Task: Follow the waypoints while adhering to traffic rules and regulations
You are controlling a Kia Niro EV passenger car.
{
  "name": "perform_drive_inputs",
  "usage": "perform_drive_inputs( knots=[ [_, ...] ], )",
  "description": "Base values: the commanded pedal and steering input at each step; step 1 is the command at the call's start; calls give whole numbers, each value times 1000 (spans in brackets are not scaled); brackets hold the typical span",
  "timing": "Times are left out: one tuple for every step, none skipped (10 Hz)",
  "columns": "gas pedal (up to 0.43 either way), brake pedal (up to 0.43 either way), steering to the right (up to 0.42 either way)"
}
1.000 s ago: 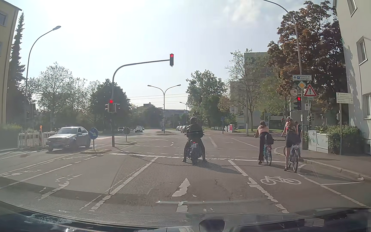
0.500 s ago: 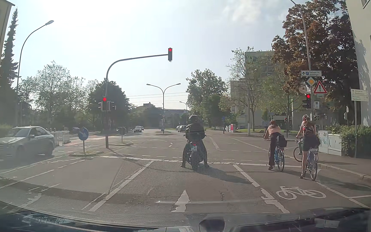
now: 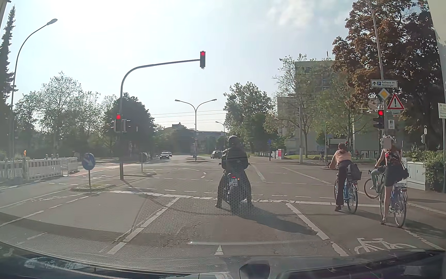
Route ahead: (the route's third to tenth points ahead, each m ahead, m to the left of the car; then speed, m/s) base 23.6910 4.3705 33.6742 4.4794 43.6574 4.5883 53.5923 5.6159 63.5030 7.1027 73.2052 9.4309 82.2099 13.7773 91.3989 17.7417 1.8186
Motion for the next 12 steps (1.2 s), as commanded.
perform_drive_inputs(
  knots=[
    [0,177,0],
    [0,165,0],
    [0,152,0],
    [0,152,0],
    [0,152,0],
    [0,152,0],
    [0,152,0],
    [0,146,0],
    [0,146,0],
    [0,140,0],
    [0,140,0],
    [0,140,0]
  ],
)
